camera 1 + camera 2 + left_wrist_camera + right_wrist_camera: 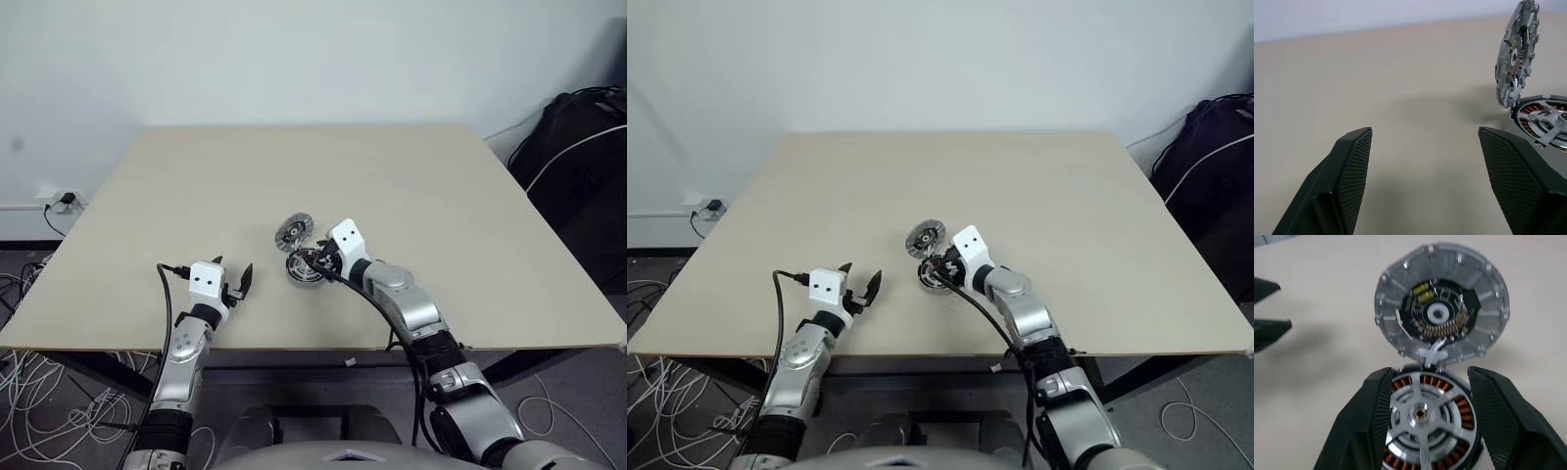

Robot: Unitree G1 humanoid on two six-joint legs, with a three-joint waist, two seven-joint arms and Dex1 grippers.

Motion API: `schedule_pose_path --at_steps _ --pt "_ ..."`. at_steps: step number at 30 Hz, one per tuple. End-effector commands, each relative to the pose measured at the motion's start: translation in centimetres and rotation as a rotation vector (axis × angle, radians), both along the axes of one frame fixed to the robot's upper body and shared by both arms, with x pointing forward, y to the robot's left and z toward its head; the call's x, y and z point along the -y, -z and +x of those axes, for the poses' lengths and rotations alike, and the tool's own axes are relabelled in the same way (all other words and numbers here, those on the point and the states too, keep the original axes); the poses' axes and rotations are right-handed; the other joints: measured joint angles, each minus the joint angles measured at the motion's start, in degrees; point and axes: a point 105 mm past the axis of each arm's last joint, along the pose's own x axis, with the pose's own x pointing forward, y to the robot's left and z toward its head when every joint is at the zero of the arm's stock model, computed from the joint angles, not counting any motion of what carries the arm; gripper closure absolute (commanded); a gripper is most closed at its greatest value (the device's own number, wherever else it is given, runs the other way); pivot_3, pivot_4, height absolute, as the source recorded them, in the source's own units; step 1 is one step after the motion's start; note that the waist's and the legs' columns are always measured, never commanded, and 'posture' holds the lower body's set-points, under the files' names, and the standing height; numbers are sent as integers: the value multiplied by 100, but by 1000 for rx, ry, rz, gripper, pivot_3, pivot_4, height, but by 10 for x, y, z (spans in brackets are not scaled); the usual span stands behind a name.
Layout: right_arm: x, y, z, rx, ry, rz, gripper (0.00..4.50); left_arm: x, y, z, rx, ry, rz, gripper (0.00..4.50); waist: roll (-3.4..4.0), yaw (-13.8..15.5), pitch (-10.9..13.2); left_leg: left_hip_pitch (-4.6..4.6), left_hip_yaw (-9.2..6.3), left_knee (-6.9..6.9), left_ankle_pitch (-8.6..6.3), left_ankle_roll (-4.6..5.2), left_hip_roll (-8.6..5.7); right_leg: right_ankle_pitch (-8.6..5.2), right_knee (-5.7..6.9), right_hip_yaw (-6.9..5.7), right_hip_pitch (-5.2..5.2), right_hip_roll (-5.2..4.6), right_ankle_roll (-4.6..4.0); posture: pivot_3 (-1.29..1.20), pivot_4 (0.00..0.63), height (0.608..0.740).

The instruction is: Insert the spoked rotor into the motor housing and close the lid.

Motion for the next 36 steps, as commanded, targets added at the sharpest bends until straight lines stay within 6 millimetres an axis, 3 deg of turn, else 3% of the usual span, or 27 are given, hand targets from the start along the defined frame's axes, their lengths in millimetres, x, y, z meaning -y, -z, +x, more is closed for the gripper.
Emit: schedule_pose_path --at_steps 1,2,4,11,16,21,24,28,32,36 --pt "-9 -14 8 63 -19 -5 2014 -1 -12 6 53 -5 -4 830 0 -5 0 0 0 0 0 0 0 0 0 0 0 0 0 0 0 740" --pt "-11 -14 9 62 -28 -7 2014 0 -12 6 51 -3 -4 830 1 -5 0 0 0 0 0 0 0 0 0 0 -1 0 0 0 0 740" --pt "-16 -16 10 58 -44 4 2451 1 -11 6 47 0 -5 830 1 -8 -1 0 -1 0 0 0 0 1 0 0 -1 0 -2 0 0 740" --pt "-21 -13 11 54 -59 -16 4467 1 -10 6 45 -8 -12 830 2 -35 -1 2 -2 0 1 0 0 10 2 -1 -2 1 -14 0 0 740" --pt "-20 -4 13 24 -47 -36 4467 1 -9 5 43 -8 -14 830 2 -50 -2 2 -4 1 1 0 -1 10 2 -2 -1 1 -14 0 0 740" --pt "-10 31 9 -84 -30 -139 4467 2 -8 6 34 -1 -25 830 4 -56 -3 3 -5 1 1 0 -1 16 3 -2 -1 3 -25 0 0 740" --pt "-7 41 9 -106 -29 -192 4467 3 -7 6 27 1 -31 830 14 -67 -10 9 -4 1 1 0 -1 17 4 -1 0 3 -27 0 0 740" --pt "-10 31 13 -74 -34 -169 4467 3 -7 6 24 3 -35 830 14 -67 -11 52 -5 0 0 0 0 -3 4 -2 34 3 -3 0 0 740" --pt "-16 -2 14 29 -98 -116 4467 4 -7 6 23 8 -38 830 15 -61 -10 55 -6 1 1 -1 0 -7 4 -2 38 3 -8 0 0 740" --pt "-12 -21 5 106 -238 -207 4467 5 -6 7 22 14 -46 830 15 -56 -11 39 -7 1 1 0 -1 -1 2 -1 24 3 3 0 0 740"
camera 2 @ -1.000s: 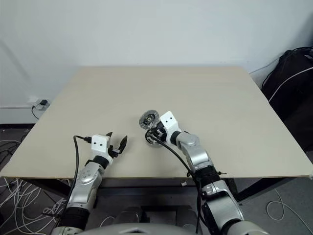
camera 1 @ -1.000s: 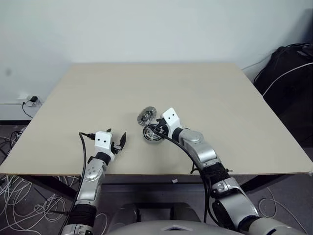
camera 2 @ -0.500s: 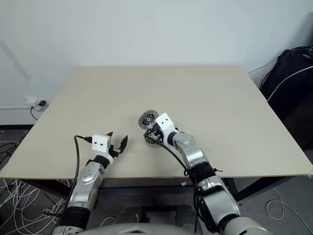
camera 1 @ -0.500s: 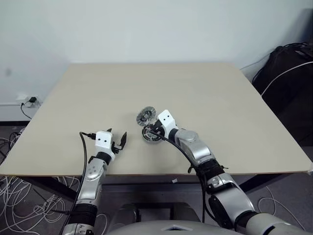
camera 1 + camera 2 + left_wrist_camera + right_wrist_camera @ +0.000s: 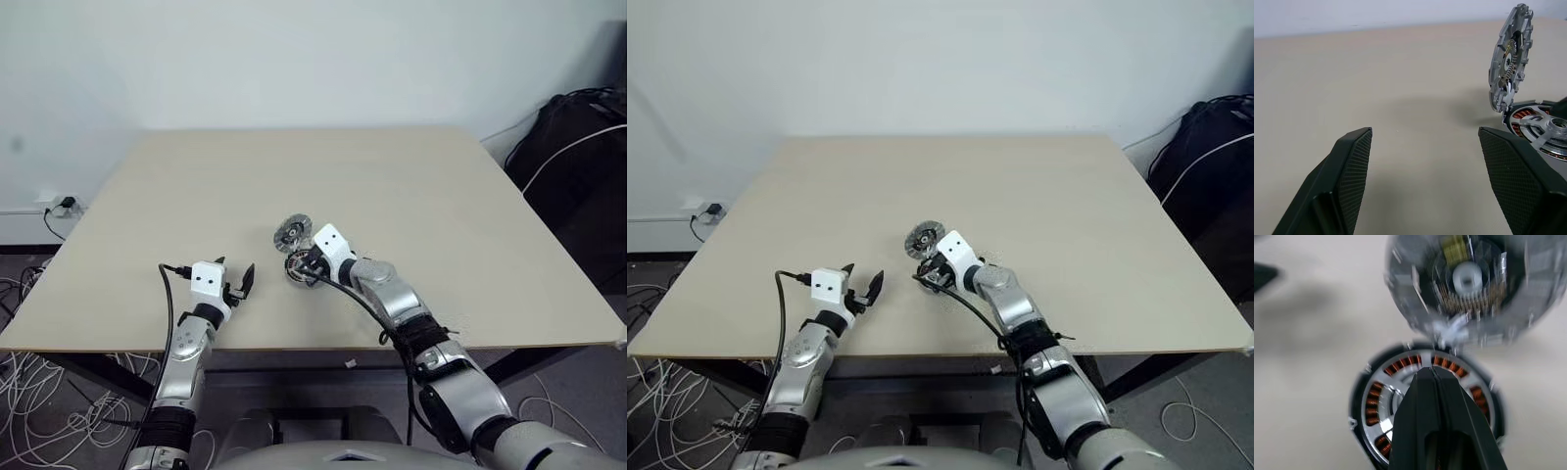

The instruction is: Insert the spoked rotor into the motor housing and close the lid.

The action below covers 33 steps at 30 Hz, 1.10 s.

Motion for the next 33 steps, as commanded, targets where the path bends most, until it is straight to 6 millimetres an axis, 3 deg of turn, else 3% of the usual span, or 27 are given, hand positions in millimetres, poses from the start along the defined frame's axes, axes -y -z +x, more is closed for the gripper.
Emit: schedule_pose_path --at_steps 1,10,19,23,30,33 --pt "-3 -29 -3 97 -135 -55 4467 3 -8 5 33 11 -10 830 -1 7 0 -1 0 -1 0 0 0 0 -2 0 -1 0 0 0 0 740" --pt "5 -21 -30 76 -443 -280 4467 7 -7 8 29 15 -20 830 -2 9 1 -6 1 1 0 0 1 -1 -2 -4 6 -1 1 0 0 740" --pt "0 -3 -29 45 -549 -371 4467 5 -6 7 26 -15 -23 830 -3 23 1 -8 -2 5 0 0 1 0 -4 -10 2 -2 1 0 0 740" --pt "-1 1 -29 32 -566 -377 3583 4 -5 5 22 -26 -24 830 -3 30 1 -15 -3 4 0 0 0 1 -3 -9 1 -2 0 0 0 740" --pt "-1 1 -25 61 -569 -390 1353 3 -3 4 13 -30 -28 830 -2 27 1 -13 -6 10 0 -1 0 1 1 -14 -1 -2 1 0 0 740" --pt "-1 -1 -24 62 -575 -390 1353 4 -2 4 10 -26 -30 830 -2 28 1 -13 -6 12 0 -1 0 1 0 -15 -2 -2 2 0 0 740"
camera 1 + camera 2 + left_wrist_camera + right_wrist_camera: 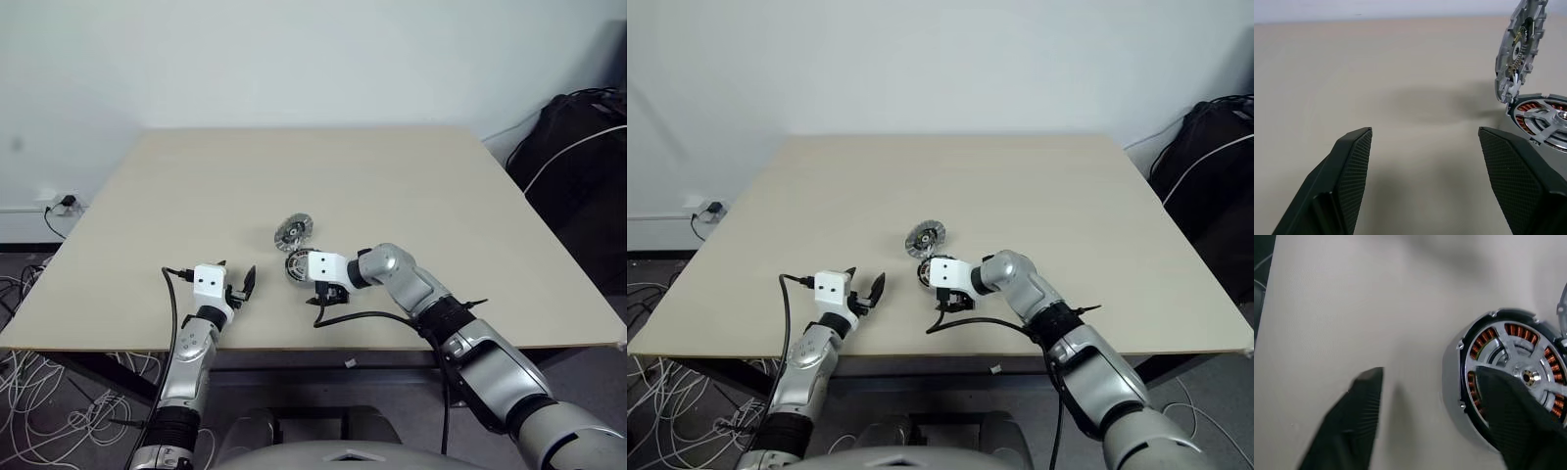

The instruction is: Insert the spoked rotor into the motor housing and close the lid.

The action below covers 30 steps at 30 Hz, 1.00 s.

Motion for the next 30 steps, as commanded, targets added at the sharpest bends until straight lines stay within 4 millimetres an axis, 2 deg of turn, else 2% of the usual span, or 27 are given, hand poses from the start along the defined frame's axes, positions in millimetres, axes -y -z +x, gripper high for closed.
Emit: schedule_pose_path --at_steps 1,5,20,23,30 --pt "-4 -18 9 56 -19 21 1353 2 -10 4 38 5 -8 830 0 0 0 0 0 0 0 0 0 0 0 0 0 0 0 0 0 740" --pt "-2 -19 9 54 -27 14 1353 3 -9 4 36 7 -11 830 0 -2 0 0 -1 -2 0 0 0 0 1 0 0 0 -1 0 0 740" --pt "11 -2 26 19 14 -61 1353 3 -7 3 31 -4 -23 830 1 -18 0 6 -1 1 0 0 0 1 2 0 4 0 -1 0 0 740" --pt "10 -1 26 16 10 -63 1979 3 -7 3 30 -5 -24 830 1 -19 0 9 -1 6 0 0 0 1 3 0 8 0 -2 0 0 740" --pt "8 -1 27 17 9 -58 4125 3 -6 2 28 -4 -27 830 2 -30 -1 9 -2 3 0 0 -1 1 4 0 6 0 -3 0 0 740"
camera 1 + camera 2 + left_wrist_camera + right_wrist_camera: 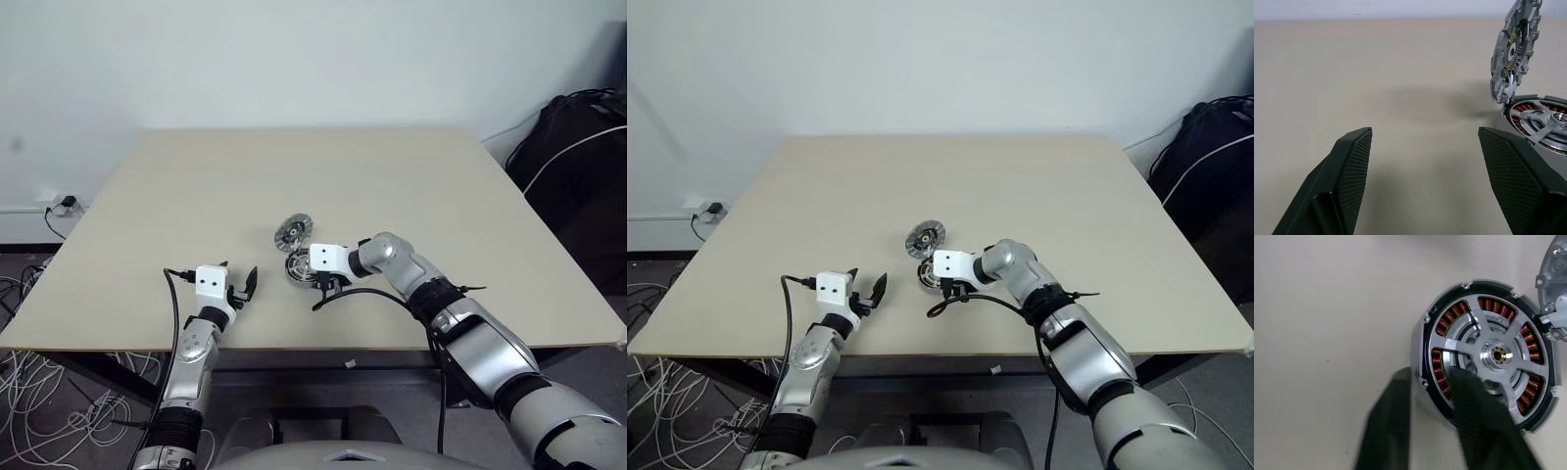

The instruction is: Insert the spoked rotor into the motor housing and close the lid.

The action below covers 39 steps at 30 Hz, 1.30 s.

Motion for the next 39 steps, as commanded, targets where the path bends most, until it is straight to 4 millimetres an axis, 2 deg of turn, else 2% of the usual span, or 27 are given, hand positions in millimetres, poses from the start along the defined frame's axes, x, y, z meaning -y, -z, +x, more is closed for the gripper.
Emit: schedule_pose_path --at_steps 1,3,10,15,26,33,39 --pt "-1 -6 5 24 5 8 4232 0 -8 3 31 -2 -11 830 2 -14 0 4 1 0 0 0 1 0 0 0 3 0 0 0 0 740" --pt "0 -6 5 24 5 8 4498 0 -7 3 30 -2 -12 830 2 -7 0 4 1 1 0 0 0 0 3 1 3 0 0 0 0 740" --pt "-1 -7 4 28 16 24 4498 1 -6 2 26 3 -14 830 2 -1 0 4 1 4 0 0 -1 0 3 1 4 0 0 0 0 740" --pt "2 -15 7 38 98 51 4498 2 -6 1 22 5 -16 830 2 8 0 3 0 2 0 0 0 0 2 1 2 0 0 0 0 740" --pt "36 -48 -4 55 314 0 4498 7 -2 2 9 23 -27 830 2 152 1 -49 0 5 -1 2 -5 9 -1 1 -35 -3 -11 0 0 740" --pt "42 -69 -20 -54 459 23 4498 11 0 4 1 38 -36 830 1 134 2 -57 5 6 -1 1 0 1 0 1 -31 -4 2 0 0 740" --pt "33 -70 -28 -172 604 64 4498 12 1 5 -4 41 -40 830 -1 144 3 -57 4 8 -2 2 -2 1 -4 -1 -38 -6 3 0 0 740"
